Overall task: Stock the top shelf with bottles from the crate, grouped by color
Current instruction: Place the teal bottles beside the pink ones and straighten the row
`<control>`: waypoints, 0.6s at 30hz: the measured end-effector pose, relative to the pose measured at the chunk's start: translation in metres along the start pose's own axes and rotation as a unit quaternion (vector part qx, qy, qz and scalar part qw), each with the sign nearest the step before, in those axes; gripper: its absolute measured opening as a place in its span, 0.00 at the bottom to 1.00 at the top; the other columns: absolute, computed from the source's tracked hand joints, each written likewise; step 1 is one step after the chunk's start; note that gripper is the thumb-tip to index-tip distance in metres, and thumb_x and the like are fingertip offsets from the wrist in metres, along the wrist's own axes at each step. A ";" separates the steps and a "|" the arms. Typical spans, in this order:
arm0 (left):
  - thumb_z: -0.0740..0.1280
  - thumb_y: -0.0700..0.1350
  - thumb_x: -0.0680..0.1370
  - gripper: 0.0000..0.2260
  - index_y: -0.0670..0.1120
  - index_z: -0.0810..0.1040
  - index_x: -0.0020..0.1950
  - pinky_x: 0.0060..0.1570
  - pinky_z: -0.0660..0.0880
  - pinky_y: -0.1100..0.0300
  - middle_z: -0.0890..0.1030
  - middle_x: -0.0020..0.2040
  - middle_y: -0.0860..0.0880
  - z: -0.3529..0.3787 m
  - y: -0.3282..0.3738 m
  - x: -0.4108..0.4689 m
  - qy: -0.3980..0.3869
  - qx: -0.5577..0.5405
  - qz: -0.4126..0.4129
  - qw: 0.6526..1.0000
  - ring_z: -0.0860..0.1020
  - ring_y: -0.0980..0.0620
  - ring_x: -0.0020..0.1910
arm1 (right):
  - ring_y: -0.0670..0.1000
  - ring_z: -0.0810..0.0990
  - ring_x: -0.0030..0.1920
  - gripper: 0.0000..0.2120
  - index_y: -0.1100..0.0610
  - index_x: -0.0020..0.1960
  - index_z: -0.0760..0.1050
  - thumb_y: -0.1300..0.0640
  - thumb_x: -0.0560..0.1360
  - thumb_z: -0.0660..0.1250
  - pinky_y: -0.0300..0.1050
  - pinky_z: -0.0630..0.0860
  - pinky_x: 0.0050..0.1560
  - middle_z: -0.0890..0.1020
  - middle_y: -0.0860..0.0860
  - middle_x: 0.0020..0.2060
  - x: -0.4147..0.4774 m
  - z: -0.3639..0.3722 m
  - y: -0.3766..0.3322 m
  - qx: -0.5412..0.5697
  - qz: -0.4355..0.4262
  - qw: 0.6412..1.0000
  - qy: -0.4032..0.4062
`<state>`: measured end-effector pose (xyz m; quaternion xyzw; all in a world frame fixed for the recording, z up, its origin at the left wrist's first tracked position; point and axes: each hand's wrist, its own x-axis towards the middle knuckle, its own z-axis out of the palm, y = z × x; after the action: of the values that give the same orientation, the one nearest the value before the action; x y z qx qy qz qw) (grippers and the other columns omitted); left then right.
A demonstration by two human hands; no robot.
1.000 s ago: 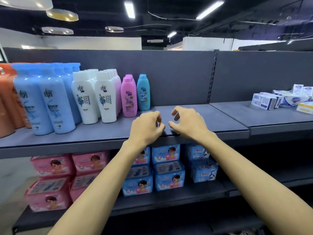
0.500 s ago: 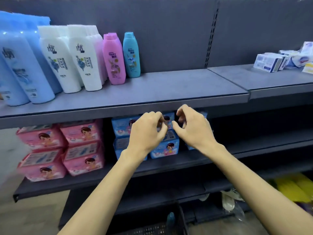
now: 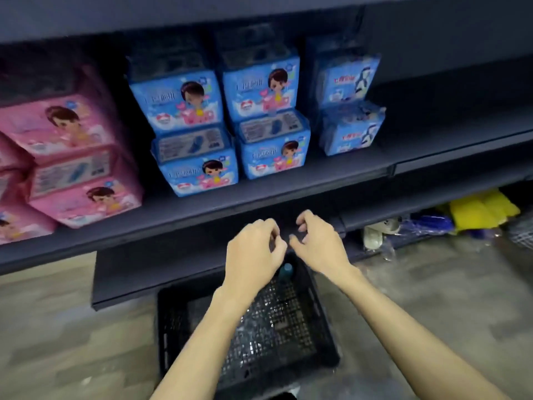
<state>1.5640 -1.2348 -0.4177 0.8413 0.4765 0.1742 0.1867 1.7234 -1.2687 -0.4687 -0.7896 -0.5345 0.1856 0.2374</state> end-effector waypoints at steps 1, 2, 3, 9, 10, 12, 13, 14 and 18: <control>0.63 0.51 0.75 0.04 0.52 0.73 0.45 0.37 0.72 0.56 0.76 0.38 0.55 0.014 -0.010 -0.008 -0.018 0.003 -0.009 1.000 0.75 0.54 0.40 | 0.49 0.80 0.42 0.14 0.48 0.52 0.68 0.47 0.72 0.70 0.47 0.76 0.42 0.77 0.44 0.46 -0.007 0.020 0.011 0.002 0.023 1.000 -0.015; 0.63 0.51 0.75 0.04 0.52 0.73 0.45 0.37 0.72 0.57 0.76 0.39 0.55 0.031 -0.022 -0.015 -0.034 0.004 -0.019 0.999 0.75 0.55 0.41 | 0.50 0.80 0.43 0.14 0.48 0.53 0.68 0.47 0.72 0.70 0.48 0.77 0.43 0.77 0.44 0.47 -0.012 0.043 0.022 0.002 0.047 0.998 -0.029; 0.62 0.51 0.75 0.04 0.52 0.73 0.45 0.37 0.71 0.57 0.75 0.39 0.55 0.045 -0.034 -0.022 -0.046 0.002 -0.028 0.999 0.75 0.55 0.41 | 0.50 0.80 0.44 0.16 0.48 0.54 0.69 0.46 0.72 0.71 0.48 0.77 0.44 0.77 0.45 0.49 -0.018 0.065 0.033 0.004 0.070 0.997 -0.039; 0.62 0.50 0.75 0.03 0.53 0.73 0.46 0.39 0.75 0.57 0.76 0.40 0.56 0.124 -0.096 -0.059 -0.101 -0.009 -0.060 0.993 0.75 0.56 0.41 | 0.54 0.80 0.52 0.27 0.53 0.64 0.67 0.45 0.71 0.73 0.52 0.78 0.52 0.75 0.51 0.58 -0.044 0.184 0.089 0.011 0.187 0.978 -0.087; 0.62 0.51 0.76 0.03 0.53 0.73 0.46 0.39 0.75 0.57 0.75 0.40 0.56 0.136 -0.104 -0.064 -0.112 -0.010 -0.065 0.992 0.75 0.56 0.42 | 0.55 0.80 0.54 0.28 0.55 0.66 0.67 0.46 0.72 0.73 0.52 0.78 0.53 0.74 0.53 0.60 -0.044 0.200 0.097 0.019 0.207 0.974 -0.089; 0.61 0.51 0.76 0.03 0.54 0.72 0.45 0.38 0.74 0.59 0.75 0.41 0.57 0.158 -0.120 -0.073 -0.128 -0.013 -0.070 0.989 0.74 0.57 0.41 | 0.58 0.78 0.58 0.30 0.57 0.68 0.65 0.46 0.73 0.73 0.52 0.76 0.56 0.73 0.55 0.63 -0.042 0.230 0.111 0.027 0.242 0.966 -0.084; 0.61 0.51 0.76 0.03 0.54 0.72 0.45 0.38 0.73 0.60 0.75 0.41 0.57 0.168 -0.128 -0.077 -0.132 -0.014 -0.073 0.988 0.74 0.57 0.41 | 0.58 0.76 0.60 0.32 0.57 0.69 0.64 0.46 0.73 0.73 0.52 0.75 0.56 0.72 0.55 0.64 -0.040 0.245 0.118 0.025 0.255 0.963 -0.085; 0.61 0.51 0.76 0.03 0.54 0.71 0.45 0.38 0.72 0.60 0.75 0.40 0.57 0.178 -0.136 -0.081 -0.136 -0.015 -0.076 0.988 0.74 0.57 0.41 | 0.59 0.75 0.62 0.35 0.56 0.71 0.62 0.44 0.72 0.73 0.52 0.75 0.57 0.71 0.55 0.66 -0.037 0.259 0.123 0.025 0.264 0.960 -0.090; 0.62 0.51 0.76 0.02 0.55 0.71 0.44 0.34 0.68 0.62 0.73 0.39 0.58 0.205 -0.167 -0.089 -0.141 -0.019 -0.094 0.985 0.71 0.59 0.37 | 0.59 0.73 0.65 0.45 0.53 0.76 0.54 0.40 0.70 0.74 0.54 0.75 0.57 0.65 0.54 0.71 -0.023 0.302 0.142 0.030 0.275 0.958 -0.078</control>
<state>1.4944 -1.2629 -0.6859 0.8048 0.5192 0.0446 0.2840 1.6571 -1.2819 -0.7966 -0.8817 -0.3075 0.3210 0.1582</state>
